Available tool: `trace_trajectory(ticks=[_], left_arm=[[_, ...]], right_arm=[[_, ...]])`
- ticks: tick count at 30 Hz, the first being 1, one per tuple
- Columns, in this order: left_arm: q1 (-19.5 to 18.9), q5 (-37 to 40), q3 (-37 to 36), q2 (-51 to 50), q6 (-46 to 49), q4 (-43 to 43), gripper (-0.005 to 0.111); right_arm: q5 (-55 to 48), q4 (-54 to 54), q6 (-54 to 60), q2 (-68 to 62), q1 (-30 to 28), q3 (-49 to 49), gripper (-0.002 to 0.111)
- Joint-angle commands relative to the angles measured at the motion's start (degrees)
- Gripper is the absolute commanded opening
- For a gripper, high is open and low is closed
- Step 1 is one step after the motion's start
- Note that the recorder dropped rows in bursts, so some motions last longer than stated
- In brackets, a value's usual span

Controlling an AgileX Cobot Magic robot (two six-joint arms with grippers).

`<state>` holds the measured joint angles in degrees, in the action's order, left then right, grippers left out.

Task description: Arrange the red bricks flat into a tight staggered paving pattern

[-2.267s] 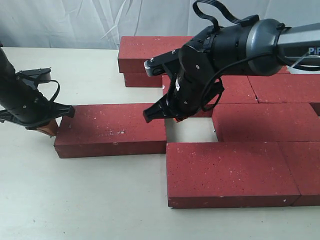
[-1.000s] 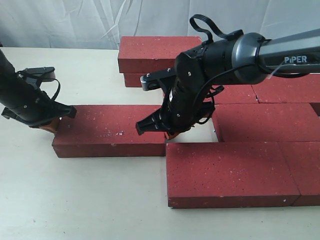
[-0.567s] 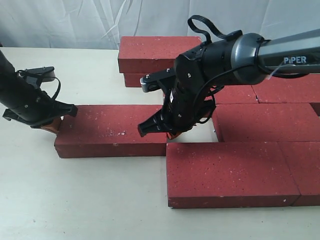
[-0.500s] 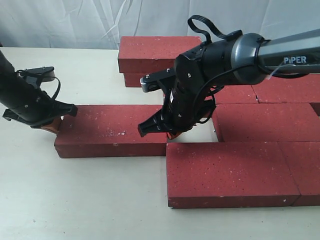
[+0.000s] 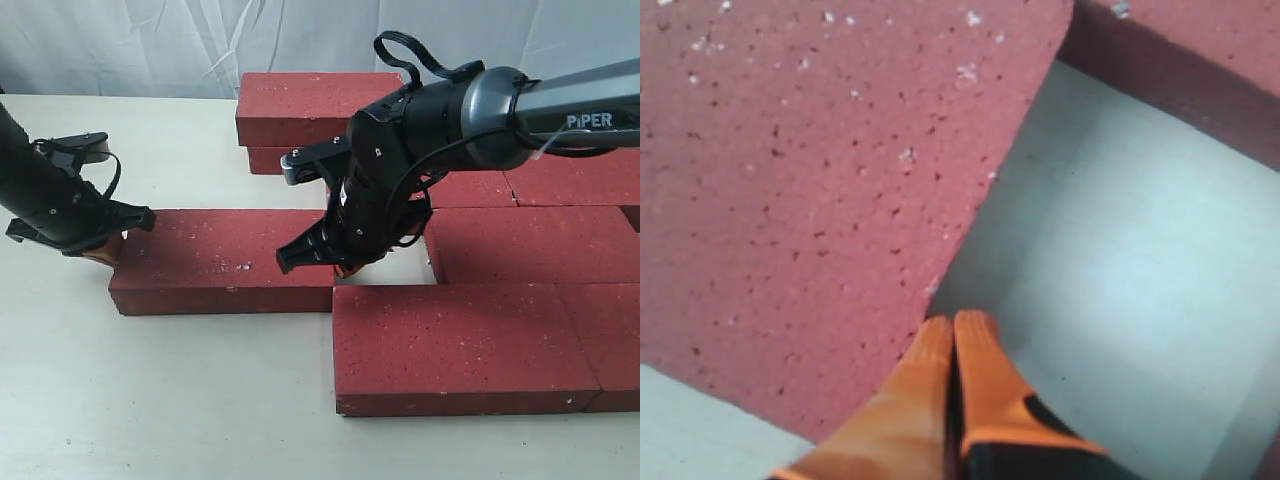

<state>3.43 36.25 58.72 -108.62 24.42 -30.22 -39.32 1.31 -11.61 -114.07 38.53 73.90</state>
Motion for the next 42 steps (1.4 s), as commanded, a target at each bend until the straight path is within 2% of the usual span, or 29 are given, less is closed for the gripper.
trace_trajectory(ticks=[1, 7, 15, 22, 32, 42], left_arm=[[0.1, 0.4, 0.3, 0.0, 0.2, -1.7, 0.000], [0.1, 0.2, 0.3, 0.0, -0.2, 1.0, 0.000], [0.1, 0.1, 1.3, 1.0, -3.6, 6.8, 0.000], [0.1, 0.1, 1.4, 1.6, -6.5, 11.0, 0.000], [0.1, -1.0, 1.4, 1.6, -6.3, 11.0, 0.000], [0.1, -1.9, 1.4, 1.6, -6.2, 10.8, 0.000]], right_arm=[[1.7, 0.6, -1.0, 0.1, -0.1, 0.1, 0.000], [1.4, 2.2, -4.1, 0.7, -0.2, 0.1, 0.000], [-1.3, 14.1, -15.7, 2.2, -0.2, 0.1, 0.000], [-0.7, 14.4, -17.2, 2.3, -0.2, 0.1, 0.000], [8.2, 15.5, -21.2, 2.3, -1.9, 0.1, 0.000], [11.3, 14.4, -22.0, -0.2, -2.5, 0.1, 0.000]])
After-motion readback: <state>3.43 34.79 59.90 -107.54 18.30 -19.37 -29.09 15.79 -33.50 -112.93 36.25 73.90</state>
